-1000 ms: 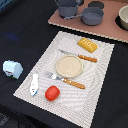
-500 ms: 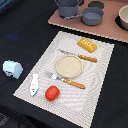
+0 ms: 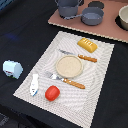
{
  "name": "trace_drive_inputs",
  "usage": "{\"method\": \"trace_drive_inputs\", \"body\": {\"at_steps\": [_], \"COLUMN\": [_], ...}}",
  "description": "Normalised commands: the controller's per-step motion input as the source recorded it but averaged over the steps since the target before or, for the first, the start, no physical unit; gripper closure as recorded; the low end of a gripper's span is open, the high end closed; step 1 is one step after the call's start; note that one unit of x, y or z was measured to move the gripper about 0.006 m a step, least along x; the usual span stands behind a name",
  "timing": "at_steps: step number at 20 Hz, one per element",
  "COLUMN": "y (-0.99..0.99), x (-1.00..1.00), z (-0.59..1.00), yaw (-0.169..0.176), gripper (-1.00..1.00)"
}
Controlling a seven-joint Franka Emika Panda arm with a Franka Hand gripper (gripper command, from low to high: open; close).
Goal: Interact with the objects in diverse but meaningful ways.
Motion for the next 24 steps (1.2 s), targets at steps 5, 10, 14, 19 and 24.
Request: {"method": "trace_drive_inputs", "body": {"at_steps": [5, 10, 14, 19, 24], "y": [-0.05, -0.04, -0.02, 0.0, 0.0], "x": [-0.39, -0.39, -0.34, -0.27, -0.27], "z": [-0.43, -0.44, -0.41, -0.38, -0.36], "yaw": [0.0, 0.0, 0.0, 0.0, 0.0], "gripper": [-1.0, -1.0, -1.0, -1.0, -1.0]}}
